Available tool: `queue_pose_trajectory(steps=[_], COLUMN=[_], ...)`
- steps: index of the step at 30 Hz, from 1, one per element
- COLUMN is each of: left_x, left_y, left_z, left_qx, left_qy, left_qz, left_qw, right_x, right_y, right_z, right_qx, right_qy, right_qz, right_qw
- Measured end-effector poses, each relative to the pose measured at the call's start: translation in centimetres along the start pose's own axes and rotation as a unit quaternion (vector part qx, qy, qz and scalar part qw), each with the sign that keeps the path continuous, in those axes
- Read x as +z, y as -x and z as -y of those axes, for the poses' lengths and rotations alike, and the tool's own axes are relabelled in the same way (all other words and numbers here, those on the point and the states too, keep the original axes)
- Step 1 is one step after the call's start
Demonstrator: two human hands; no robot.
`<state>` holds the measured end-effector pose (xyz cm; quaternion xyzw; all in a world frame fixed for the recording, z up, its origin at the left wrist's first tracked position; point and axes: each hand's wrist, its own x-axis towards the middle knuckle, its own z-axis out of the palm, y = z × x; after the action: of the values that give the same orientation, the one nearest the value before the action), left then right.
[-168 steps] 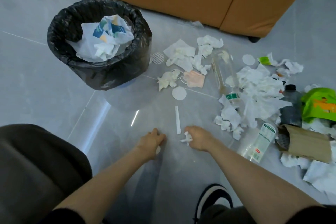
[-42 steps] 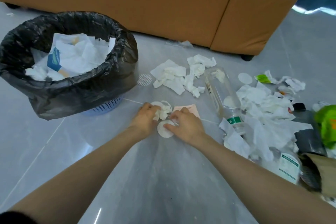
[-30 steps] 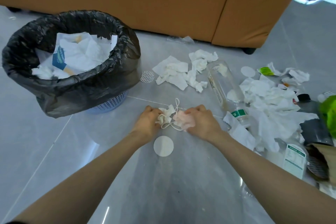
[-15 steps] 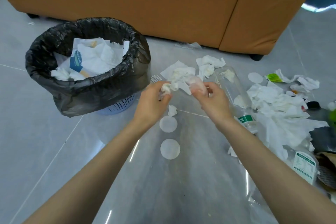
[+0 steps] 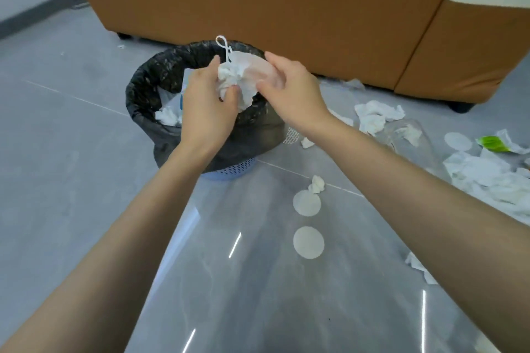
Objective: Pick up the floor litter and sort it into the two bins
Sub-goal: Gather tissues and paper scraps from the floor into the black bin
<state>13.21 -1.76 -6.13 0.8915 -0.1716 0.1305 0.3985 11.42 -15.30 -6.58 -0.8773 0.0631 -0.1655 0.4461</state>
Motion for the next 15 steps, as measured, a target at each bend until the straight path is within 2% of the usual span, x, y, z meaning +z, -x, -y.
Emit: queue_pose_trajectory(steps=[4,7,9,11,13,15], left_x=[-1.2,-1.1,-0.7,-0.3,0.0,0.7], left_y=[-0.4,0.0,0.7,1.1,1.0,0.5], left_z=[1.1,1.2,0.8,0.6,0.7,1.4], left_qx=[-0.040,-0.072,-0.043,0.018,0.058,0.072], left_qy=[-0.050,-0.092,-0.147,-0.137,-0.121,-0.163], left_qz=[0.024,0.036,0.018,0.012,0.046,0.092], left_qw=[0.998,0.993,0.988,0.990,0.990,0.980], right_x=[1.2,1.4,1.4,1.6,1.5,1.4], right_y=[-0.2,0.5,1.0,1.5,2.0,2.3], right_z=[0.5,0.0,-0.2,-0.5,-0.8,-1.4], right_qx=[-0.044,-0.050,-0.047,-0.046,-0.048,-0.048], right_qy=[0.039,0.042,0.039,0.036,0.042,0.070], right_qz=[0.079,0.083,0.062,0.025,-0.002,0.017], right_qw=[0.995,0.994,0.996,0.998,0.998,0.996])
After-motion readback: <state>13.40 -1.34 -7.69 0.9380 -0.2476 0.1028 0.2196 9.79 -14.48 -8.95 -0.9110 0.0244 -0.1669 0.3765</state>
